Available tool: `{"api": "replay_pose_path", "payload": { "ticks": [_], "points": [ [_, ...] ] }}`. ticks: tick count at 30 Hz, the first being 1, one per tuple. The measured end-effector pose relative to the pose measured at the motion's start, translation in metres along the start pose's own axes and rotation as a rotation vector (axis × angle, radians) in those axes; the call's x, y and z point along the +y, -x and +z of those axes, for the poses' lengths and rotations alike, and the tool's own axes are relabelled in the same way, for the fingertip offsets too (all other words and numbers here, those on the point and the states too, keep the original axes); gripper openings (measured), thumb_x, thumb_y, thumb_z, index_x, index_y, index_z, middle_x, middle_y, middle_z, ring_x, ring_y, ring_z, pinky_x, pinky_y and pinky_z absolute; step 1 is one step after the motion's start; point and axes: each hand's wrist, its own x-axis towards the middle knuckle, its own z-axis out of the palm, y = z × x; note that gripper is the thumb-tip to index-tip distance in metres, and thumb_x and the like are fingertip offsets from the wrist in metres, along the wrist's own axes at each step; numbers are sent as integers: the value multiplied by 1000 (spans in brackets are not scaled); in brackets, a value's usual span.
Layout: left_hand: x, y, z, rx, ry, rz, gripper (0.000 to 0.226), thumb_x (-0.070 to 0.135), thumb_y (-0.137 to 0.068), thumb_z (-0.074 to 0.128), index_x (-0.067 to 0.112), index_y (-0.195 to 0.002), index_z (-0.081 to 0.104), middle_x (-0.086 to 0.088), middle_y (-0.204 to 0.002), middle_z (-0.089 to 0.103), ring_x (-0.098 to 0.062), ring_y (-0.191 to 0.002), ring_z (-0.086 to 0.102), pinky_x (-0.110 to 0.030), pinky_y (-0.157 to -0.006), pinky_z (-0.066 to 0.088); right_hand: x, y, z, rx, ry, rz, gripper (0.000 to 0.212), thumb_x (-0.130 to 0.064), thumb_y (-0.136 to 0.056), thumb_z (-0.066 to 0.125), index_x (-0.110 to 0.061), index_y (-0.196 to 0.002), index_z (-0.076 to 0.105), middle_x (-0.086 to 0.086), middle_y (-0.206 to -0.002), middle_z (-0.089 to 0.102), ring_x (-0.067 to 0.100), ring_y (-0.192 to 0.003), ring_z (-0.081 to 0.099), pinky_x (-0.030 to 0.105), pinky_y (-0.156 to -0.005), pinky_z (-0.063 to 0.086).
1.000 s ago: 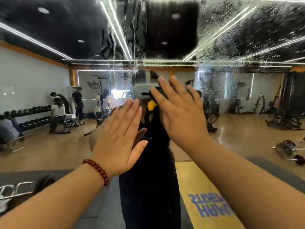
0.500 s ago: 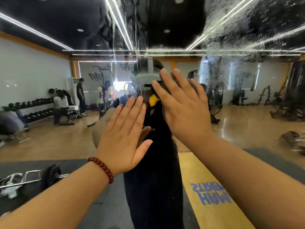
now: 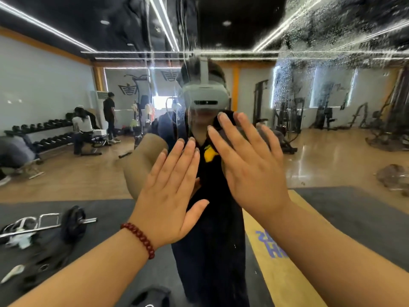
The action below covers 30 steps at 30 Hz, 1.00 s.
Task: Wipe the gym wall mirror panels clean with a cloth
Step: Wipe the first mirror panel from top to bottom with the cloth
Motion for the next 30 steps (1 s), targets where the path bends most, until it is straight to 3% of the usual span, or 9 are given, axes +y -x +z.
{"api": "replay_pose_path", "payload": {
  "ticks": [3,8,14,22,28,30],
  "points": [
    [5,4,5,0,-5,-6,72,50,-103,17,-3,-152,21,-21,-161,16,-34,-150,12,-44,-124,3,-2,30,7,-3,13,-71,51,-19,-101,43,-25,-152,39,-2,-160,30,21,-149,25,45,-119,19],
    [7,8,8,-5,-11,6,72,49,-103,19,-3,-152,21,-21,-161,15,-34,-150,11,-46,-124,3,-9,101,11,-145,62,-243,53,-24,-101,44,-26,-153,36,-4,-162,26,20,-150,23,46,-120,17],
    [20,21,15,-31,15,25,72,50,-103,18,-2,-153,17,-20,-161,12,-34,-151,9,-47,-124,3,-2,43,5,13,-1,10,53,-15,-99,50,-26,-150,42,-2,-159,33,22,-148,28,47,-118,23],
    [34,23,25,-56,5,89,75,50,-100,28,-3,-152,20,-21,-161,16,-33,-150,11,-47,-123,10,-1,119,18,-72,35,-174,47,-21,-105,33,-26,-150,42,-3,-157,37,21,-146,33,48,-114,28],
    [37,25,30,-36,-1,73,73,51,-103,20,-4,-152,18,-20,-161,14,-34,-150,13,-47,-123,9,2,66,9,15,12,23,51,-16,-101,45,-28,-150,41,-3,-159,33,21,-149,27,46,-118,21],
    [38,26,31,-30,-13,71,73,50,-103,20,-4,-152,18,-20,-161,13,-34,-150,12,-46,-124,8,2,75,12,35,10,13,50,-17,-101,46,-27,-150,42,-3,-158,33,22,-148,28,47,-117,21]
  ]
}}
